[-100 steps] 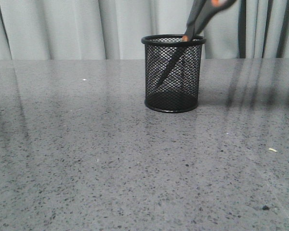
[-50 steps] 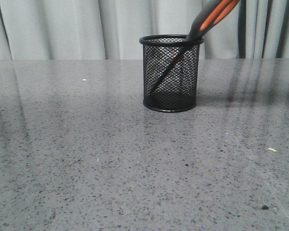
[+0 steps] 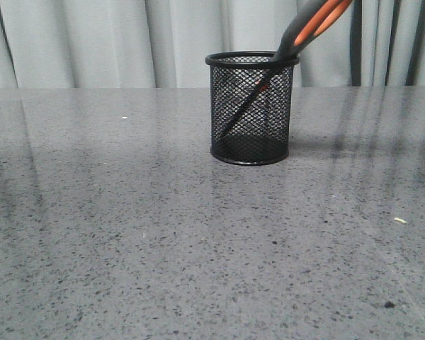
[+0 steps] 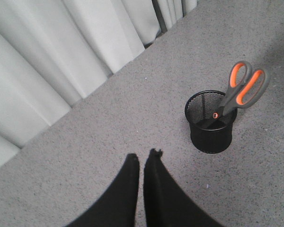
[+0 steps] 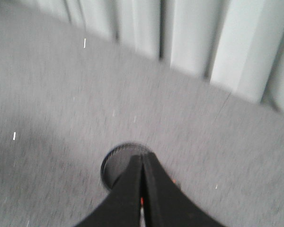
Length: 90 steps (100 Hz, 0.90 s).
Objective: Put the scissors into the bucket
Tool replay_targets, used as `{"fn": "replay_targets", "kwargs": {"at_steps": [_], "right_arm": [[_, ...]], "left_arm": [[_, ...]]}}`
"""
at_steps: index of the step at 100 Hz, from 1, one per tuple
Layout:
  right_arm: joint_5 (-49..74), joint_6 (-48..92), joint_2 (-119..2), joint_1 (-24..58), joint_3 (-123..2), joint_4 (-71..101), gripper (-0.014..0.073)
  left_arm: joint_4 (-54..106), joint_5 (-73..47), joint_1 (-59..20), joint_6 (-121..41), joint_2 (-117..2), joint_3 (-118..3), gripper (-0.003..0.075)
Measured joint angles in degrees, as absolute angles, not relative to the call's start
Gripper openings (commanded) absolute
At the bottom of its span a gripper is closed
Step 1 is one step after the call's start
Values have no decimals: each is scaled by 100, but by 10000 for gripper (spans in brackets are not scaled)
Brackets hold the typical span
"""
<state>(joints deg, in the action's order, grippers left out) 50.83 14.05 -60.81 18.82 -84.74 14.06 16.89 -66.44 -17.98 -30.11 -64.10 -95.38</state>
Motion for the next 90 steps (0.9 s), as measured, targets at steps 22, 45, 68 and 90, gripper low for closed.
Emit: {"fn": "replay_targets", "kwargs": {"at_steps": [22, 45, 68, 90], "right_arm": [[2735, 1395, -4101, 1882, -5814, 1446, -66], [1815, 1395, -2383, 1882, -3603, 1446, -66], [1689, 1387, -798, 1882, -2049, 1709, -66], [1679, 1387, -240, 1882, -1257, 1750, -66]], "left_arm": [[1689, -4856, -1798, -2715, -5230, -7441, -20], [1756, -2507, -1798, -2667, -3191, -4277, -20], [1993, -1476, -1798, -2667, -832, -1884, -20], [2070, -1362, -1798, -2667, 17, -953, -20]]}}
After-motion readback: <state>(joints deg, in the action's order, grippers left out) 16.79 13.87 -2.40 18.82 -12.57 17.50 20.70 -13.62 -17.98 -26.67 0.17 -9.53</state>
